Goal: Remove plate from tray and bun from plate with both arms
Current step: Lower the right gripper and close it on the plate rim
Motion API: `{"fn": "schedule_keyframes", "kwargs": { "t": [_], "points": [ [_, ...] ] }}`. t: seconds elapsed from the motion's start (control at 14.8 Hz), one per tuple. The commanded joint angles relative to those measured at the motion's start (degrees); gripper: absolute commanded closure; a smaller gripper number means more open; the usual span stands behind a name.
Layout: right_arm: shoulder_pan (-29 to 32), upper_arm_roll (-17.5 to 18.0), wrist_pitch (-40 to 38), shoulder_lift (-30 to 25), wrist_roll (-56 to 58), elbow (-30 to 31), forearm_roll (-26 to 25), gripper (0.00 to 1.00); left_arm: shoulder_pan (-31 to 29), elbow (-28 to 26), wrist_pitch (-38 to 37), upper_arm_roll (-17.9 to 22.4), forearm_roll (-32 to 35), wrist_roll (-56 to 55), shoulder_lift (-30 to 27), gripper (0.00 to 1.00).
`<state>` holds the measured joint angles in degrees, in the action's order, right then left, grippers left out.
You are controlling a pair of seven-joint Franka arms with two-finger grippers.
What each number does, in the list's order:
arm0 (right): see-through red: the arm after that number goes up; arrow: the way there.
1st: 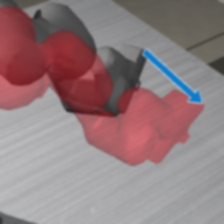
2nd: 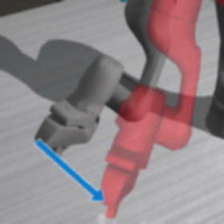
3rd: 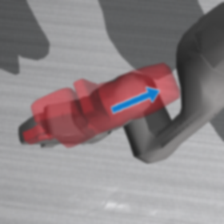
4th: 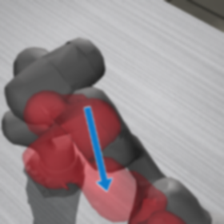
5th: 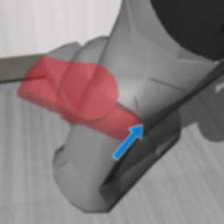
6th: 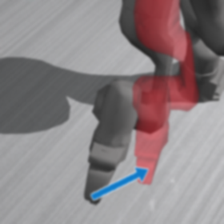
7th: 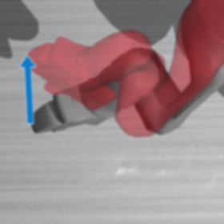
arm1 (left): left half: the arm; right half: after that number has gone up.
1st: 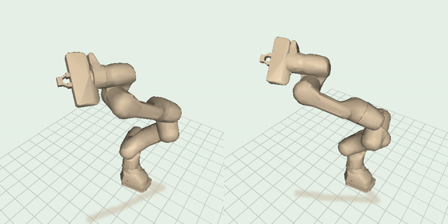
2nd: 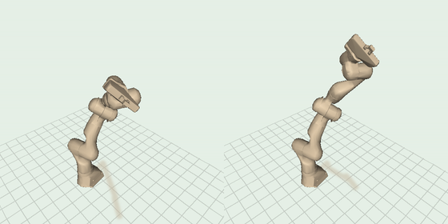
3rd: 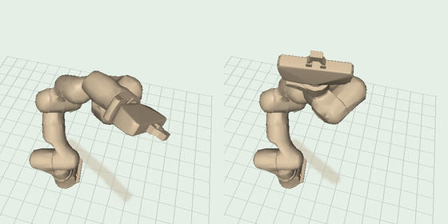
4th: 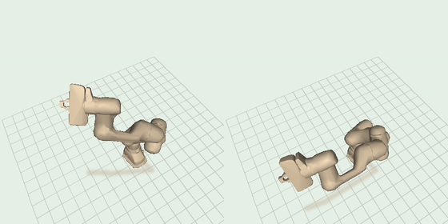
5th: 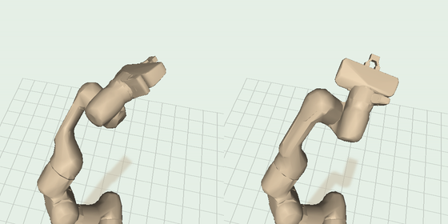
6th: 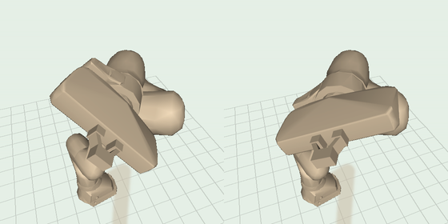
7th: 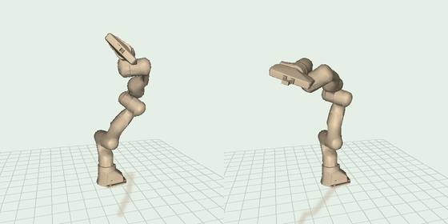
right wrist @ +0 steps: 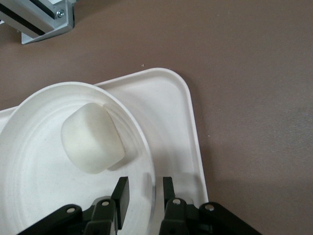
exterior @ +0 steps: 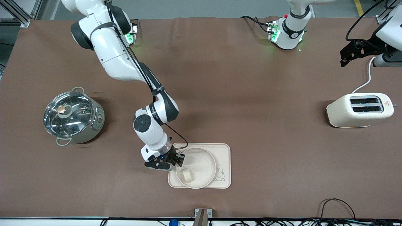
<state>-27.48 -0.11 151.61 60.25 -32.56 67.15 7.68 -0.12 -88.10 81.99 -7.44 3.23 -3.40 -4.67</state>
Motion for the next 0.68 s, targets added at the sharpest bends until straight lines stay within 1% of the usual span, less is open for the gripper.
{"fn": "schedule_keyframes", "kwargs": {
  "t": [0.0,0.14,0.27,0.47,0.54,0.61],
  "points": [
    [-0.11,0.20,0.88,0.84,0.13,-0.96,-0.65,0.72,0.20,1.52,-0.95,-0.21,0.81,0.41,0.62,0.00],
    [-0.11,0.20,0.97,1.01,0.04,-0.96,-0.65,0.84,0.21,1.52,-0.95,-0.21,0.81,0.32,0.62,0.00],
    [-0.11,0.20,1.05,1.10,-0.13,-0.96,-0.65,0.94,0.29,1.52,-0.95,-0.21,0.81,0.24,0.62,0.00],
    [-0.03,0.29,0.97,0.49,-0.31,-0.88,0.14,0.98,0.47,1.52,-0.95,-0.21,0.64,0.06,0.62,0.00],
    [-0.11,0.29,0.88,-0.91,-0.40,-0.61,0.23,0.98,0.47,1.52,-0.95,-0.21,0.55,0.06,0.62,0.00],
    [-0.20,0.55,0.62,-2.40,-0.31,1.04,0.32,0.99,0.56,1.52,-0.95,-0.21,0.55,0.06,0.80,0.00]
  ]
}}
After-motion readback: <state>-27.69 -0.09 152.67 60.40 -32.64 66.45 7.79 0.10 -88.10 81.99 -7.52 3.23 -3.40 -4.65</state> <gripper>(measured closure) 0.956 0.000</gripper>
